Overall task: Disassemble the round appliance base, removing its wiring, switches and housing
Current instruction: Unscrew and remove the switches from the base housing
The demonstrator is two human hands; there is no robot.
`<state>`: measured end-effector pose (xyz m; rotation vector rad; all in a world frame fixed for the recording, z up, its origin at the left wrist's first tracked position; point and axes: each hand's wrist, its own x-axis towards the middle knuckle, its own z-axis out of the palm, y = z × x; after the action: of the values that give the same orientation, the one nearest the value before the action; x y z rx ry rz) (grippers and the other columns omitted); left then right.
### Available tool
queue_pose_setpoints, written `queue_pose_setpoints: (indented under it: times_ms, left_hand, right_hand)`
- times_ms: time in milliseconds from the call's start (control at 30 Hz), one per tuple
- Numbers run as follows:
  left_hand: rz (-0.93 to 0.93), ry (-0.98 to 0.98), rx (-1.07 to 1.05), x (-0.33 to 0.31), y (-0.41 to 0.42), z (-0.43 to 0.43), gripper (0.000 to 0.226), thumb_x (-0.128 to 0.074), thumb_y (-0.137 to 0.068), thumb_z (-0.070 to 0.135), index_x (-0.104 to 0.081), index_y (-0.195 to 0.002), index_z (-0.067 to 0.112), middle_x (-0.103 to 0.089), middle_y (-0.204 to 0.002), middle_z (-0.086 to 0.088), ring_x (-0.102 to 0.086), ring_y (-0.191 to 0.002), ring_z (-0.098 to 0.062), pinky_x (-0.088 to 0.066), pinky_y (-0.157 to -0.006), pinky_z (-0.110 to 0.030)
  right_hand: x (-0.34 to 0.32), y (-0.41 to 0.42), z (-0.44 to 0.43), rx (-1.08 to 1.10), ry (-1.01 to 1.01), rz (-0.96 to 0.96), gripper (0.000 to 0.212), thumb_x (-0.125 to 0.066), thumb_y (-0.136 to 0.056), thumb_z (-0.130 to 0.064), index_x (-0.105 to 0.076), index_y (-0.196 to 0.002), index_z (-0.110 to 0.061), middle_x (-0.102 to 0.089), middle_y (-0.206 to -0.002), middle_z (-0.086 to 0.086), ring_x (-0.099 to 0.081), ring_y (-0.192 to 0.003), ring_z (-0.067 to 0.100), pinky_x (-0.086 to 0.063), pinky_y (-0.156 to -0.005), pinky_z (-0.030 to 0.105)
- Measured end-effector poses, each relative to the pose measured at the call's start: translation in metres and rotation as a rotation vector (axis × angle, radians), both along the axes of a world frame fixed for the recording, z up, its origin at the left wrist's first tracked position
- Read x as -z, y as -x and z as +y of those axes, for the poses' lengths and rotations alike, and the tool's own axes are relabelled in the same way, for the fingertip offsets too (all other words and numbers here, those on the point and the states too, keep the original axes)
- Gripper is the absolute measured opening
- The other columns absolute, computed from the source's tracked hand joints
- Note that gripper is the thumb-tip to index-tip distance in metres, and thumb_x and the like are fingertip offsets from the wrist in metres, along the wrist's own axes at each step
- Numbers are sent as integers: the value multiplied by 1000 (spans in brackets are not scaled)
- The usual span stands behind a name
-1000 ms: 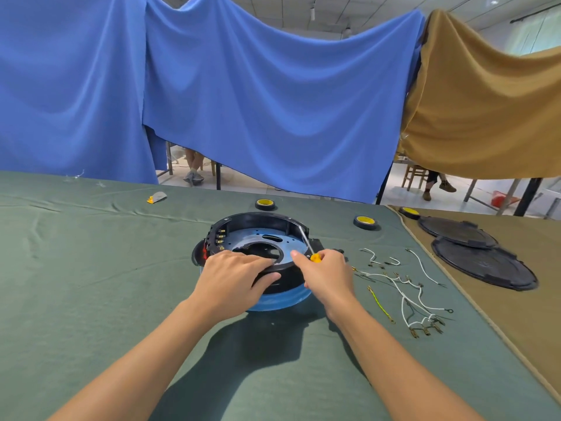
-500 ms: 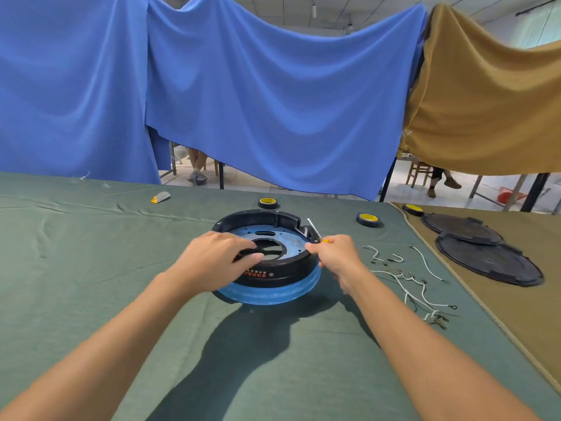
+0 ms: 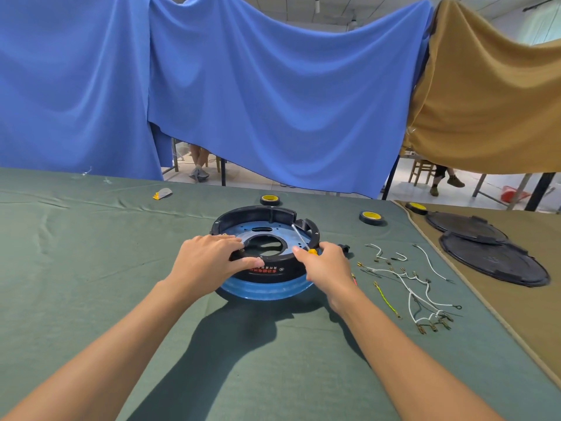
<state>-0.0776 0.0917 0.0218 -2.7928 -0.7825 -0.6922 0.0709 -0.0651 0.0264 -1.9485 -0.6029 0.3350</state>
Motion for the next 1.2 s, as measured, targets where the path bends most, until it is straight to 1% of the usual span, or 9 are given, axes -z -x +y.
queue_pose_setpoints:
  times_ms: [167, 433, 567, 700, 900, 967, 1067, 1133, 1200]
  left_hand:
    - [-29, -62, -123, 2, -12, -29, 87, -5, -65, 90, -57, -68, 20, -62, -76, 9, -60, -68, -14, -29, -50, -27]
    - [-33, -67, -121, -2, -16, -37, 85, -11, -70, 90, -65, -68, 24, -59, -59, 8, -51, -57, -13, -26, -47, -24]
    - [-111, 166, 165, -2, -2, -15, 50, -44, -83, 73, -72, -99, 36, -70, -97, 17, -60, -90, -10, -38, -70, -21]
    - [-118, 187, 187, 5, 1, -16, 45, -52, -89, 61, -67, -120, 33, -64, -126, 16, -54, -120, -10, -40, -96, -27]
    - [-92, 203, 92, 3, -4, -24, 51, -38, -92, 66, -64, -122, 34, -68, -118, 11, -59, -113, -15, -44, -88, -30]
    - [-177, 294, 131, 8, -7, -27, 50, -34, -99, 55, -60, -127, 23, -58, -135, 3, -44, -133, -15, -25, -110, -24]
    - [-301, 601, -73, 15, -8, -28, 71, -35, -100, 53, -25, -150, 4, -5, -163, -14, 8, -150, -22, 4, -118, -31]
    - [-406, 908, -193, 16, -8, -30, 70, -41, -98, 50, -25, -143, 0, -22, -156, -22, -17, -145, -32, -22, -115, -41]
    - [-588, 1107, -245, 13, -10, -31, 40, -48, -94, 40, -41, -117, 8, -55, -122, -15, -53, -102, -23, -41, -75, -36]
  right_hand:
    - [-3, -4, 3, 134, 46, -92, 37, -62, -86, -43, -42, -67, -18, -51, -73, 2, -48, -72, 25, -34, -55, 32]
    - [4, 5, 7, 125, 53, -23, 44, -64, -78, -52, -57, -100, -15, -62, -98, 5, -60, -88, 25, -47, -72, 38]
    - [0, -5, 5, 55, -47, 38, 26, -68, -83, -38, -59, -86, -14, -66, -87, 5, -59, -75, 19, -44, -61, 33]
    - [-3, -11, 3, 6, -25, 29, 29, -69, -82, -37, -64, -93, -12, -68, -89, 6, -59, -78, 21, -47, -69, 35]
    - [-13, -17, -2, -22, 11, 40, 22, -68, -86, -29, -63, -89, -8, -55, -67, 1, -47, -60, 15, -32, -51, 27]
    - [-9, -12, 1, -2, 26, 20, 19, -61, -87, -28, -59, -90, -9, -58, -73, 5, -51, -65, 19, -35, -55, 29]
    - [-2, 2, 5, 54, 88, -45, 18, -50, -88, -27, -52, -98, -12, -64, -92, 10, -59, -80, 25, -41, -62, 34]
    - [1, 11, 5, 42, 122, -74, 25, -48, -91, -33, -49, -105, -13, -62, -97, 9, -57, -81, 24, -39, -60, 33]
    - [2, 16, 0, 24, 152, -100, 34, -49, -92, -41, -50, -109, -12, -60, -100, 8, -58, -85, 25, -38, -61, 33]
